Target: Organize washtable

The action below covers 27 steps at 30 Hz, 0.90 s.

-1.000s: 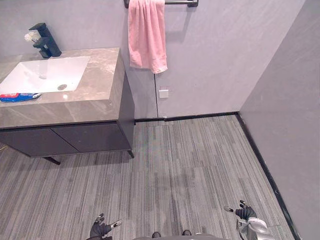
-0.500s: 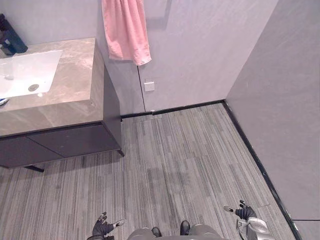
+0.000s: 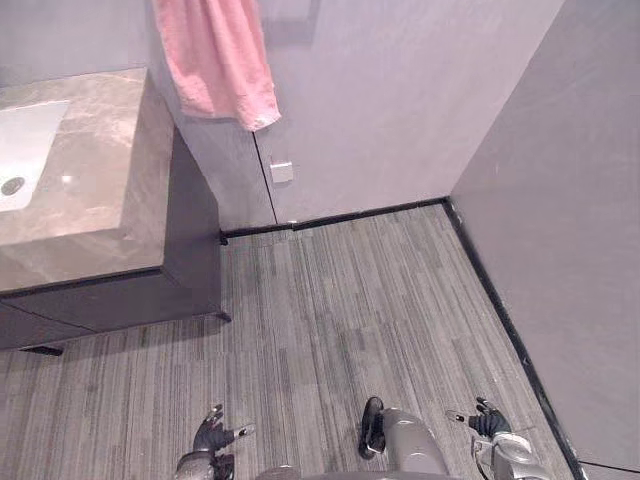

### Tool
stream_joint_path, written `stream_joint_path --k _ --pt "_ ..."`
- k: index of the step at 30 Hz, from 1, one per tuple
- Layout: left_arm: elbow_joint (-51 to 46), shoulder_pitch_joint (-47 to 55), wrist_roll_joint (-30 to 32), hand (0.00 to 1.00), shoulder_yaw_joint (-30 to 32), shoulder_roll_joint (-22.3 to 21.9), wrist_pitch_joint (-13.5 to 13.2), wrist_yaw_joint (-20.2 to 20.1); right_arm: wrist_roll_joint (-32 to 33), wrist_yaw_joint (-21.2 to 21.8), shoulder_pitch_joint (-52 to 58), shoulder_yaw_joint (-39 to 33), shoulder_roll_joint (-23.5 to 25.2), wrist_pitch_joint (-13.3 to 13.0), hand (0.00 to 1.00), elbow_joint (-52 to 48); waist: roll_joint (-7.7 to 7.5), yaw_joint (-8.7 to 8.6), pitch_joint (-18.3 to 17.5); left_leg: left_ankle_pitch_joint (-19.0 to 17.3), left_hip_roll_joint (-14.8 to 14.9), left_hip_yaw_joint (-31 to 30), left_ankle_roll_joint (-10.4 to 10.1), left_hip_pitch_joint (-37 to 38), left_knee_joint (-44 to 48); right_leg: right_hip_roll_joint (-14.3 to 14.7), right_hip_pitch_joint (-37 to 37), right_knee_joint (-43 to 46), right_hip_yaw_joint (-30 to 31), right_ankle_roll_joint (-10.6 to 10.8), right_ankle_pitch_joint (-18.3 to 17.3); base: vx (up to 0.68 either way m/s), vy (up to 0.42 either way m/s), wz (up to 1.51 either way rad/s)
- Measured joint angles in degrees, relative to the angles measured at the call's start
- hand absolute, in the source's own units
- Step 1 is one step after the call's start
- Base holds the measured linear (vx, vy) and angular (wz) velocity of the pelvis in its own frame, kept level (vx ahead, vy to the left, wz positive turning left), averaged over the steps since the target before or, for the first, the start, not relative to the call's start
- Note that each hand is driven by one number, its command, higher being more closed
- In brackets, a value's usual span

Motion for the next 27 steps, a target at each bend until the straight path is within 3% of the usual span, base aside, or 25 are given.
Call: stream_joint_path --k 1,4,6,8,10,11,12,14,16,18,19,21,22,23,25,26,27 --pt "-0.1 0.6 -0.1 0.0 0.0 -0.6 0.0 0.0 0.4 -0.2 0.6 0.0 -0.1 -0.1 0.0 0.0 -0.15 0.4 0.2 -0.2 2.0 0.3 -0.1 -2.3 8.9 1.4 5.1 -3.6 -0.5 -0.4 0.1 0.34 -0.196 0.3" --pt "-0.2 1.3 -0.1 0.0 0.0 -2.0 0.1 0.0 0.7 -0.4 -1.1 0.1 0.0 -0.5 0.0 -1.2 -0.7 2.14 0.6 -1.5 3.5 4.1 2.1 -9.5 16.1 2.3 11.2 -8.8 0.6 -0.4 0.2 0.27 -0.096 -0.1" --pt "-0.3 0.8 -0.2 0.0 0.2 -2.0 0.1 0.0 1.5 -0.4 -2.7 0.1 0.4 -0.5 0.0 -1.1 -0.77 3.45 0.8 -2.1 2.3 4.7 3.1 -14.6 12.7 1.9 12.6 -10.3 1.2 -0.3 0.2 0.26 0.045 -0.2" --pt "-0.6 0.8 -0.4 0.0 0.5 -2.0 0.1 0.1 1.7 -0.3 -4.2 0.3 1.4 -0.5 0.0 -1.1 -1.68 3.77 1.3 -1.8 -1.6 4.6 3.4 -17.6 2.8 0.1 13.8 -11.0 1.7 0.3 0.1 0.27 0.137 -0.16" --pt "-1.1 0.5 -0.6 0.0 0.5 -2.0 0.1 0.1 1.7 -0.4 -4.7 0.3 1.7 -0.7 0.0 -2.0 -1.91 4.63 1.7 3.3 -5.7 3.7 3.5 -19.1 -12.5 -1.9 14.9 -11.6 2.3 3.2 -1.0 0.27 0.199 -0.15" --pt "-1.1 0.7 -0.6 0.0 0.5 -1.9 0.0 0.3 1.7 -0.6 -4.4 0.5 1.8 -0.8 0.0 -2.2 -1.47 5.3 1.5 14.3 -7.1 1.7 5.1 -18.1 -19.2 -1.6 15.8 -12.1 2.9 4.9 -1.7 0.35 0.237 0.01" --pt "-1.3 0.0 -0.8 0.0 0.5 -1.4 0.0 0.4 1.7 -1.1 -4.3 1.3 3.0 -0.8 0.0 -2.2 -3.14 5.96 1.3 15.0 -9.7 1.9 7.8 -16.7 -21.4 -3.4 16.3 -13.1 3.8 5.5 -2.1 0.43 0.247 0.11" --pt "-1.8 -1.5 -1.0 0.0 0.6 0.1 0.0 0.3 1.6 -1.5 -4.3 2.3 3.2 -0.8 0.0 -2.2 -5.48 6.14 2.2 13.2 -11.5 1.8 10.0 -17.8 -19.1 -5.2 17.0 -13.5 4.6 6.3 -1.6 0.4 0.172 0.27" --pt "-1.7 -1.2 -1.0 0.0 1.2 0.1 0.1 0.3 1.6 -1.6 -4.8 2.6 3.3 -0.8 0.0 -2.2 -6.15 6.62 2.4 8.5 -11.4 2.2 10.9 -18.0 -14.0 -5.8 17.5 -10.7 7.1 7.5 -1.2 0.4 0.163 -0.05" --pt "-1.8 0.5 -1.1 0.0 1.9 0.2 0.1 0.3 1.5 -1.6 -5.4 3.4 3.7 -1.1 0.0 -2.2 -6.09 6.48 2.4 3.9 -10.9 3.0 11.0 -14.2 -13.2 -7.8 12.9 4.5 10.2 11.0 -1.3 0.36 0.155 -0.35" --pt "-2.0 1.3 -1.1 0.0 1.9 1.0 0.2 0.3 1.4 -1.5 -5.1 5.0 4.0 -1.2 0.0 -2.2 -6.26 6.31 2.3 2.0 -11.4 3.2 10.9 -10.4 -14.6 -10.2 7.2 19.6 11.6 15.5 1.2 0.38 0.139 -0.15" --pt "-2.5 1.1 -1.1 0.0 1.8 2.2 0.2 0.4 1.3 -1.5 -4.1 5.6 4.5 -1.0 0.0 -2.2 -6.33 6.16 2.3 1.0 -12.0 2.6 11.7 -5.9 -16.5 -11.0 1.5 32.5 11.9 14.4 0.1 0.4 0.097 0.09" --pt "-2.5 1.1 -1.1 0.0 1.8 2.6 0.2 0.4 1.3 -1.4 -3.8 6.0 4.5 -0.9 0.0 -2.2 -6.31 6.0 2.3 0.8 -12.0 2.5 11.9 -4.2 -17.3 -11.0 0.2 34.6 11.6 13.6 -1.1 0.42 0.043 0.34" --pt "-2.8 1.1 -1.1 0.0 1.9 3.3 0.2 0.5 0.9 -1.4 -3.5 6.8 4.6 -0.8 0.0 -2.2 -5.9 4.88 2.5 0.6 -12.0 1.6 12.0 -1.2 -18.8 -10.4 -1.9 35.1 10.3 11.2 -3.0 0.43 0.003 0.43" --pt "-3.5 0.8 -1.1 0.0 2.2 3.4 0.1 0.8 0.3 -1.3 -3.7 7.0 4.5 -0.8 0.0 -2.2 -5.16 3.59 2.9 0.7 -10.5 0.0 11.9 3.2 -21.9 -7.0 -6.1 28.0 7.8 7.2 -5.3 0.47 -0.048 0.41" --pt "-3.5 0.6 -1.1 0.0 2.3 3.4 0.1 0.9 0.3 -1.3 -4.0 7.0 4.5 -0.9 0.0 -2.3 -4.44 3.19 3.2 0.7 -9.9 -0.4 11.9 3.8 -22.1 -5.5 -7.2 24.1 7.4 6.7 -5.4 0.42 -0.095 0.33" --pt "-3.5 -0.1 -1.1 0.0 2.3 3.3 0.1 1.0 0.3 -1.3 -3.9 7.0 4.4 -1.0 0.0 -2.9 -4.43 2.98 3.2 0.6 -8.8 -1.2 11.8 5.0 -22.1 -3.0 -9.0 14.6 7.3 5.3 -4.0 0.43 -0.127 0.44"
